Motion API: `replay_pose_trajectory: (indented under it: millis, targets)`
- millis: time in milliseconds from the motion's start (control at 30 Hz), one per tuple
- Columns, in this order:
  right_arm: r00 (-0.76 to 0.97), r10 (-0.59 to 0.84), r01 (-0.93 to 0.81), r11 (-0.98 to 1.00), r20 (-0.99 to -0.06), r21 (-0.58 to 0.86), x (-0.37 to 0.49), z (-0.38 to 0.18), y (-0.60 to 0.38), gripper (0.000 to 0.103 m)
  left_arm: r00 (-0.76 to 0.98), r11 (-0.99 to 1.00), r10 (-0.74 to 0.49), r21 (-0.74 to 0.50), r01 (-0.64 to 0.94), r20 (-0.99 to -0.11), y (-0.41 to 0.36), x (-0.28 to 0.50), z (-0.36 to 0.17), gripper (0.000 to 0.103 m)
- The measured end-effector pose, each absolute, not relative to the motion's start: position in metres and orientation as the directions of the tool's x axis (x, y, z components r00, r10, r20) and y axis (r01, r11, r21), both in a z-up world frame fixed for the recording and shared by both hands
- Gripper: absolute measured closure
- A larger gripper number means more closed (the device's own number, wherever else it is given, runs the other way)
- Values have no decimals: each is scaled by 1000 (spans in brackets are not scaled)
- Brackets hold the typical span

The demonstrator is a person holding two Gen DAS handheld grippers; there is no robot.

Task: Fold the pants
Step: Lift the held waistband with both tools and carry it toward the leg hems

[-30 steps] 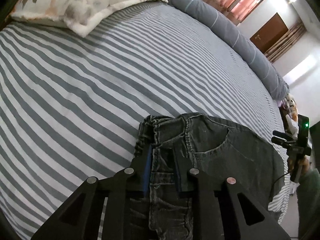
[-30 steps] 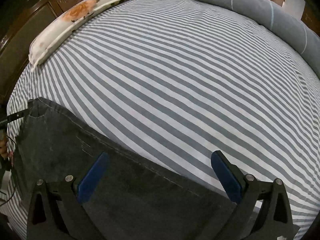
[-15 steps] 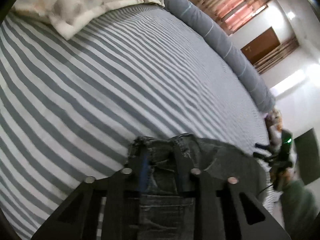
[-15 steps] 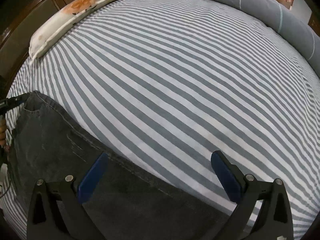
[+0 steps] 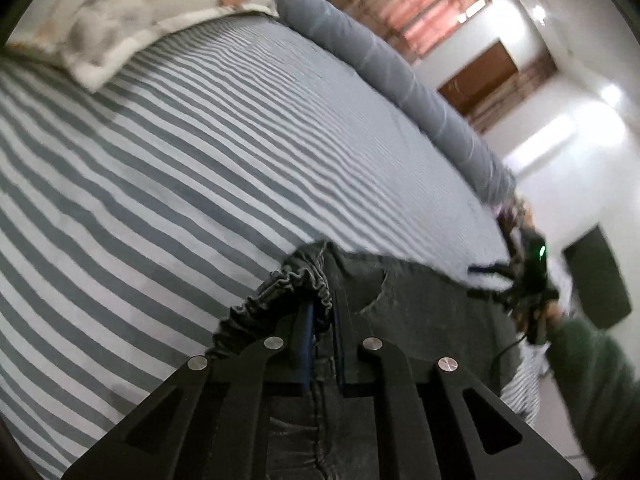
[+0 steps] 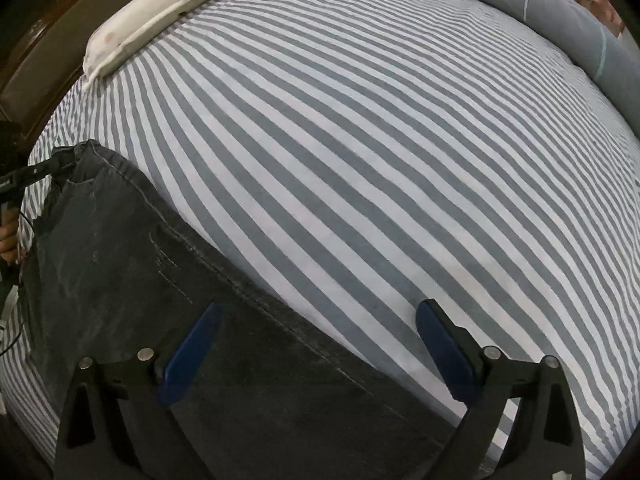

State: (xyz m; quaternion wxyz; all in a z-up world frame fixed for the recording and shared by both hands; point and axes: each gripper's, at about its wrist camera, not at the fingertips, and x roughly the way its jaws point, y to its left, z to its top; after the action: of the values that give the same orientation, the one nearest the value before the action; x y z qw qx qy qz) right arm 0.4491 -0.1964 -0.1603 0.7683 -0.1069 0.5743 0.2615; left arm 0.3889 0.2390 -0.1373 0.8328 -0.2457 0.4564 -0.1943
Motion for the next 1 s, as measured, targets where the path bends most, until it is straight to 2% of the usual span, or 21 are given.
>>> replay_pose_trajectory:
  millis: [133, 333, 467, 533, 567, 600, 633, 800, 900, 1000]
  targets:
    - [204, 284, -536, 833, -937, 136, 448, -161, -190, 8, 483, 842, -504, -532, 90, -716, 234, 398, -142, 93]
    - [189, 258, -559, 822, -947, 112, 450, -165, -190, 15, 463, 889, -449, -436, 142, -765, 217, 409, -144, 81]
    - [199, 256, -580, 809, -946, 97, 448, -168, -192, 22, 459, 870, -474, -479, 113, -751, 215, 422, -145, 70]
    - [202, 260, -594, 799, -944, 93, 448, -168, -188, 23, 475, 850, -492, -520, 84, -729, 218, 423, -146, 70]
    - [202, 260, -599, 796, -944, 91, 448, -167, -186, 23, 489, 841, -498, -537, 71, -716, 220, 422, -147, 76]
    - [201, 262, -604, 792, -944, 91, 447, -167, -184, 23, 518, 847, -478, -528, 58, -710, 220, 419, -145, 96]
    - [199, 265, -607, 789, -944, 93, 447, -166, -182, 23, 557, 858, -450, -511, 53, -698, 222, 414, -141, 96]
    - [192, 269, -627, 774, -944, 92, 445, -164, -170, 24, 672, 803, -485, -590, 87, -560, 230, 385, -117, 96]
    - [182, 285, -646, 756, -941, 104, 445, -162, -161, 24, 699, 799, -494, -586, 131, -518, 226, 369, -100, 96]
    - [159, 299, -683, 722, -941, 114, 443, -160, -149, 30, 711, 783, -512, -603, 154, -483, 228, 358, -90, 96]
